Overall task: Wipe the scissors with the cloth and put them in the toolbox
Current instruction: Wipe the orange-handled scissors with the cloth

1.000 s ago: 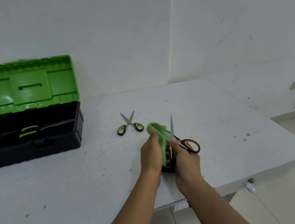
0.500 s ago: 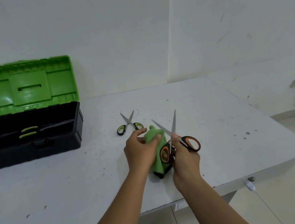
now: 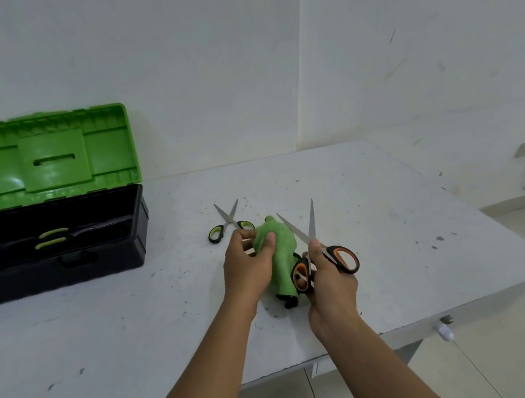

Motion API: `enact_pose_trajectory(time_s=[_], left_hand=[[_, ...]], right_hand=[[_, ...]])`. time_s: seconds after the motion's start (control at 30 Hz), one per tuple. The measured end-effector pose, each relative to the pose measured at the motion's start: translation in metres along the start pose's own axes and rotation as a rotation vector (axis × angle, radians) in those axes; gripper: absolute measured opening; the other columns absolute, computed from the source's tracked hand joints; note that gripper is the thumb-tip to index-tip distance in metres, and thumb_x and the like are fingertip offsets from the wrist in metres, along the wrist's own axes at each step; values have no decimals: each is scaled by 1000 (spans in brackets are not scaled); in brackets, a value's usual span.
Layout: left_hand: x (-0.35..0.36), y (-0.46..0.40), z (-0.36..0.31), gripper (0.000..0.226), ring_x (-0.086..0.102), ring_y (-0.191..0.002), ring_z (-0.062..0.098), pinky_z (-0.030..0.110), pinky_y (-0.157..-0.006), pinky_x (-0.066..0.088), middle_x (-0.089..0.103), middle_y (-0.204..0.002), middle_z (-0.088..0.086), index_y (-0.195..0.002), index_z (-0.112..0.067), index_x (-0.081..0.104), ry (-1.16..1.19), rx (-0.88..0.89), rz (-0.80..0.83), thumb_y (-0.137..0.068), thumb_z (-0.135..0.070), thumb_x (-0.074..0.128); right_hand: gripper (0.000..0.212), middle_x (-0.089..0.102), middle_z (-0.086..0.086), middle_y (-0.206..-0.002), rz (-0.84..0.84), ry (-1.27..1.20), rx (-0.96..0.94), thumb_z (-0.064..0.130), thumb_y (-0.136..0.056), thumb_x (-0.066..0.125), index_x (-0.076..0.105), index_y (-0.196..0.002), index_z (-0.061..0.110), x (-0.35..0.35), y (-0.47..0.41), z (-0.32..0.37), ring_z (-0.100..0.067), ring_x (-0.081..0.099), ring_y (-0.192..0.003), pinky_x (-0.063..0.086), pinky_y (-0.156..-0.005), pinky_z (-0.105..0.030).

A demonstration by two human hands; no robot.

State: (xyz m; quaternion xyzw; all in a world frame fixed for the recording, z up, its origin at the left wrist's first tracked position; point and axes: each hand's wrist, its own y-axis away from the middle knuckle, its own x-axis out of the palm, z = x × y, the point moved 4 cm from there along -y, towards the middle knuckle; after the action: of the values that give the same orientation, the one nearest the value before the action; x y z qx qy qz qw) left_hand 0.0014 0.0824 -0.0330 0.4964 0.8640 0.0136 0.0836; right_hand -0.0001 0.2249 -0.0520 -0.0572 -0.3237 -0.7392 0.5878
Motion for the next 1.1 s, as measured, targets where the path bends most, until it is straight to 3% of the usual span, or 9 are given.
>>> enact_pose_trajectory(time_s=[0.17,0.27,0.37,0.53,0.63,0.77,0.87,0.97,1.1], left_hand=[[13,8,0,70,74,-112,15,39,-108,55,80,-116,0,-121,-20,72,207,-97,303,-66,-62,82],[18,13,-3,65,72,-116,9,33,-107,54,78,-123,-4,-123,-23,73,189,-76,419,-79,-69,64],[21,18,-1,47,70,-122,15,35,-103,56,76,-128,-2,-137,-23,65,314,-118,523,-99,-48,55],[27,5,6,83,75,-114,24,42,-99,60,76,-125,10,-148,-25,54,403,-83,346,-75,-29,93],[30,-1,4,82,77,-105,34,42,-82,63,72,-127,20,-143,-20,54,549,-132,204,-70,-14,90],[34,-4,-2,104,74,-113,38,53,-93,62,58,-147,20,-146,-30,50,636,-102,196,-54,-19,97],[36,0,-5,98,77,-106,36,52,-91,62,63,-140,24,-148,-36,41,690,-114,185,-68,-12,93],[38,12,-8,83,78,-100,33,42,-83,63,75,-118,25,-155,-8,39,645,-154,261,-86,-16,84],[41,29,-4,64,77,-106,24,37,-90,61,81,-110,12,-118,-2,76,439,-269,366,-76,-49,83]], right_hand=[[14,80,-12,-91,44,41,37,28,-92,81,80,-96,15,1,5,-1,-30,76,-82,58,-59,-36],[15,79,-13,-91,51,2,83,30,-93,79,81,-97,16,2,7,1,-30,74,-77,54,-53,-33],[15,81,-9,-93,68,-41,100,27,-94,77,81,-103,15,2,9,5,-24,76,-76,57,-55,-32],[11,74,-3,-74,108,57,16,20,-95,73,80,-87,17,3,18,11,-16,68,-63,51,-50,-26],[21,65,-6,-66,115,123,-77,13,-96,70,75,-75,15,4,23,7,-21,58,-60,48,-50,-27],[29,69,-5,-69,113,107,-158,18,-97,73,74,-69,22,6,28,15,-18,63,-64,53,-56,-30],[35,68,-4,-68,113,123,-207,20,-97,73,73,-62,25,7,32,19,-18,63,-65,54,-56,-31],[31,71,-5,-70,88,128,-231,22,-96,74,76,-66,26,6,32,22,-20,66,-69,57,-65,-36],[16,76,-6,-76,43,130,-200,20,-94,76,78,-78,20,-1,21,30,-21,73,-74,56,-62,-33]])
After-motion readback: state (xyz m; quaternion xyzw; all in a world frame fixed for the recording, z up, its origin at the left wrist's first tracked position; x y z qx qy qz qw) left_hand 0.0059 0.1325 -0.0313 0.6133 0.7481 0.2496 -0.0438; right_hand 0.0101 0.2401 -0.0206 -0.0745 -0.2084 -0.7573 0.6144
